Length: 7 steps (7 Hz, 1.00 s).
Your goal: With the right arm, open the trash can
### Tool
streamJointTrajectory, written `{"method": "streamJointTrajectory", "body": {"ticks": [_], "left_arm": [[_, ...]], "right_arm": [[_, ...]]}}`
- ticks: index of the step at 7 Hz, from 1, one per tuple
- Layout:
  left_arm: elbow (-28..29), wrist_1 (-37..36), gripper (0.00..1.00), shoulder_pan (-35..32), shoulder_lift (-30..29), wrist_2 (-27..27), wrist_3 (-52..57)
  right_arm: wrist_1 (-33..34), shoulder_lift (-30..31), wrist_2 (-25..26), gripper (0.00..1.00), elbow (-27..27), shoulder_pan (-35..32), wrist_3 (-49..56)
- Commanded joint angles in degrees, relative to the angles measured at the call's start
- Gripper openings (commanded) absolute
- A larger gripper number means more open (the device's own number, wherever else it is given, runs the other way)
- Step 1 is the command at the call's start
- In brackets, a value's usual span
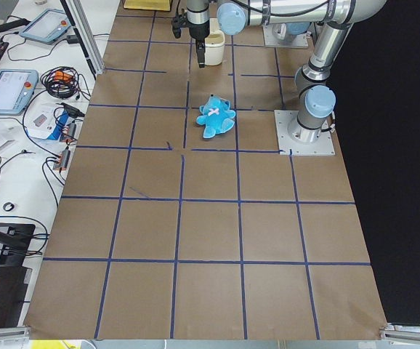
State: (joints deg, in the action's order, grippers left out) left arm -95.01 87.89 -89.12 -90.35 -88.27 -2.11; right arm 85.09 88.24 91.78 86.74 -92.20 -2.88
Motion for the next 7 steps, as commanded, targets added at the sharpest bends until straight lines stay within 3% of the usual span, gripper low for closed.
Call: {"method": "streamJointTrajectory", "body": {"ticks": [1, 3, 7], "left_arm": [[0.0, 0.0, 1.00, 0.0, 0.0, -0.1, 0.0], [0.0, 0.0, 1.00, 0.0, 0.0, -0.1, 0.0], [0.0, 0.0, 1.00, 0.0, 0.0, -0.1, 0.0]], "right_arm": [[1.4, 0.0, -0.6, 1.00, -0.5, 0.8, 1.9], [3.1, 0.1, -3.4, 1.00, -0.4, 0.8, 6.6], [3.2, 0.3, -2.7, 1.00, -0.4, 0.7, -0.2]]}}
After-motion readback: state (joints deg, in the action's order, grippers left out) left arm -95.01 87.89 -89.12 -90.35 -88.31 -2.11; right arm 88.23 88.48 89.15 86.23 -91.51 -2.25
